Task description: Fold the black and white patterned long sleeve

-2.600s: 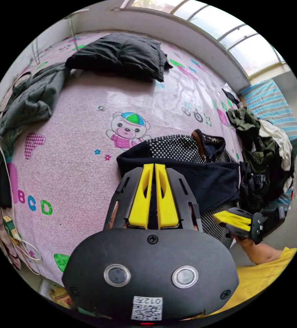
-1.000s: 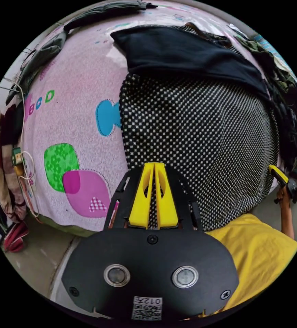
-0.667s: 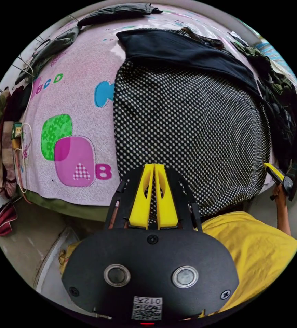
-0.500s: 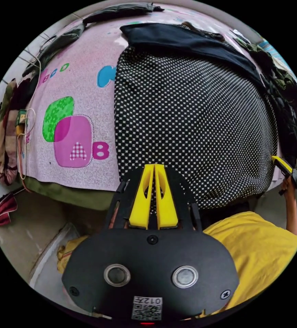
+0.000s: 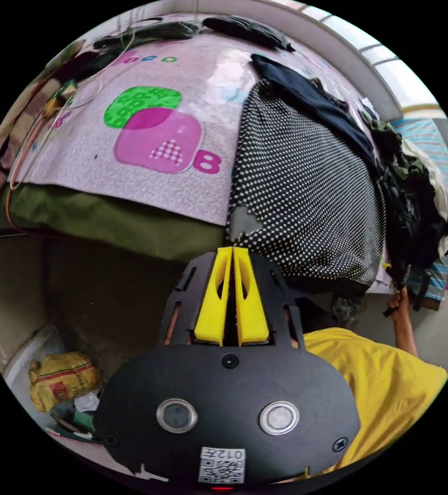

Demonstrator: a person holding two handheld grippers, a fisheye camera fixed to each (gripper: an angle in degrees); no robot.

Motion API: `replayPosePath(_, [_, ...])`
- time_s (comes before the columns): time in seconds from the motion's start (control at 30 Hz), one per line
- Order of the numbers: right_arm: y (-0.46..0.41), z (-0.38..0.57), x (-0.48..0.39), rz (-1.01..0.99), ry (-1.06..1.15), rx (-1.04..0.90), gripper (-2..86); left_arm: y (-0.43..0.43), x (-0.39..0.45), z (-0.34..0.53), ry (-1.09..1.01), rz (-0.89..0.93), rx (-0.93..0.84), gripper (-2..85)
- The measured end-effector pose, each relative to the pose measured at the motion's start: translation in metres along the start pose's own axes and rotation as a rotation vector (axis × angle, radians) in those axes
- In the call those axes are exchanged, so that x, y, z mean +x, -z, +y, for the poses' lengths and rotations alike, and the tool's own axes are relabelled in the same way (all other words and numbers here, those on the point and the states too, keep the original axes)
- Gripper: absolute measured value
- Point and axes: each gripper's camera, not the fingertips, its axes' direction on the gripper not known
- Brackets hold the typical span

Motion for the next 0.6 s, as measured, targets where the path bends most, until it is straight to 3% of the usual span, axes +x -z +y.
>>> replayPosePath(0.13, [-0.012, 0.051, 0.026, -0.067, -0.101, -0.005, 0.2, 0.012, -0.031, 0.025, -0.019, 0.096, -0.021, 6.6])
replayPosePath(0.37, [-0.04, 0.117, 0.063, -0.151, -0.239, 0.001, 2.2, 0.012, -0.055, 0.053, 0.015, 0.436, -0.038, 10.0])
replayPosePath(0.6, [-0.073, 0.149, 0.104, -0.27, -0.36, -0.021, 6.9, -0.001, -0.039, 0.067, -0.029, 0.391, -0.156, 2.8])
